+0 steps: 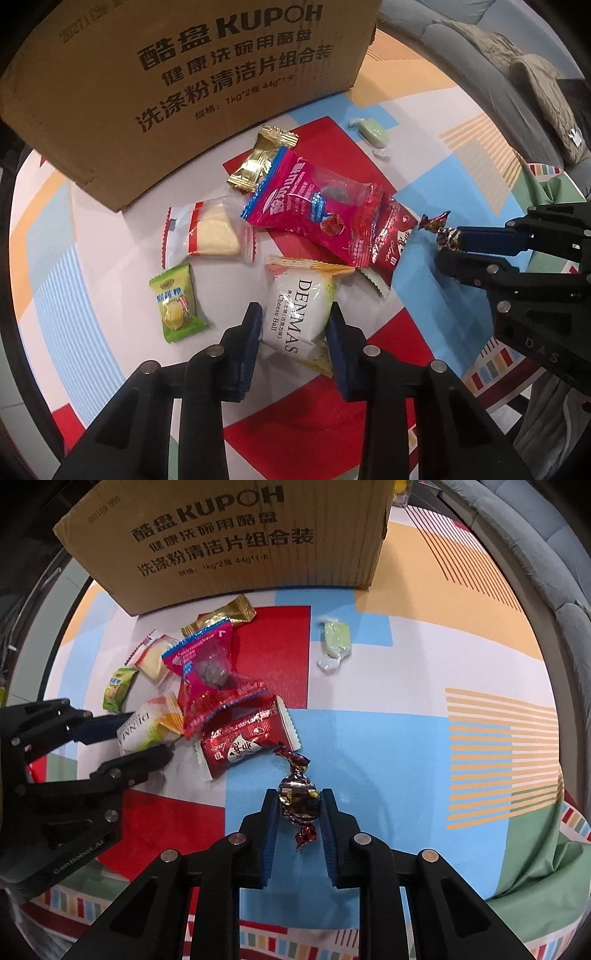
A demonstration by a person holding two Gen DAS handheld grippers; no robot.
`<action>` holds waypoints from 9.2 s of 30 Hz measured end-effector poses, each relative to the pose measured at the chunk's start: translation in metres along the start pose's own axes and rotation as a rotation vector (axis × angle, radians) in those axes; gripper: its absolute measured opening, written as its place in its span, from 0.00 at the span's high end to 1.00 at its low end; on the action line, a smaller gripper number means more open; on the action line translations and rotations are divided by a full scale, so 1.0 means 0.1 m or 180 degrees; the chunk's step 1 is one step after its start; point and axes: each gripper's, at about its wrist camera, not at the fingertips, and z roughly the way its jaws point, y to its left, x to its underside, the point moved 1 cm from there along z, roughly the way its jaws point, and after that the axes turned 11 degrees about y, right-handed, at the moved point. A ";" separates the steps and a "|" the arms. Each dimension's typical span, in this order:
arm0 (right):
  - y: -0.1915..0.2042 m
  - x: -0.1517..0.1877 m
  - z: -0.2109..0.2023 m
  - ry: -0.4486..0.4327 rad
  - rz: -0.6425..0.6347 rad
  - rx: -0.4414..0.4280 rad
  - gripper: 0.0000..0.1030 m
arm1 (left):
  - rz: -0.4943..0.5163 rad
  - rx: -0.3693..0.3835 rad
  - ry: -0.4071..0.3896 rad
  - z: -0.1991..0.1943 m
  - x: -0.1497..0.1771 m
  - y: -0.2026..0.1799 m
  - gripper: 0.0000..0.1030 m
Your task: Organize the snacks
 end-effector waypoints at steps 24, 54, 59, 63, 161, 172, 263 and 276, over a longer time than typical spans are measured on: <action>-0.04 0.17 -0.63 -0.0371 -0.0063 -0.0011 0.78 | -0.0593 -0.0008 -0.0280 -0.51 0.40 -0.01 0.68; -0.03 0.27 -1.32 -0.0918 -0.0094 -0.0120 0.78 | -0.1229 -0.0296 -0.0765 -1.32 0.49 -0.12 0.68; -0.03 0.27 -1.43 -0.0991 -0.0126 -0.0116 0.78 | -0.1302 -0.0314 -0.0845 -1.45 0.49 -0.12 0.68; -0.02 0.25 -1.56 -0.1077 -0.0164 -0.0115 0.78 | -0.1350 -0.0329 -0.0914 -1.56 0.49 -0.12 0.68; 0.00 -1.27 -2.23 -0.2024 -0.0283 0.0177 0.38 | -0.1716 -0.0707 -0.1688 -2.09 -0.79 0.77 0.24; 0.07 -1.12 -2.33 -0.2097 -0.0301 0.0187 0.38 | -0.1734 -0.0722 -0.1746 -2.20 -0.59 0.73 0.23; 0.30 0.33 -0.78 -0.1905 -0.0549 0.0326 0.25 | -0.1392 -0.0951 -0.1713 -0.75 0.69 0.25 0.14; 0.35 0.29 -0.43 -0.1729 -0.0647 0.0267 0.25 | -0.1319 -0.0939 -0.1627 -0.47 0.62 0.29 0.17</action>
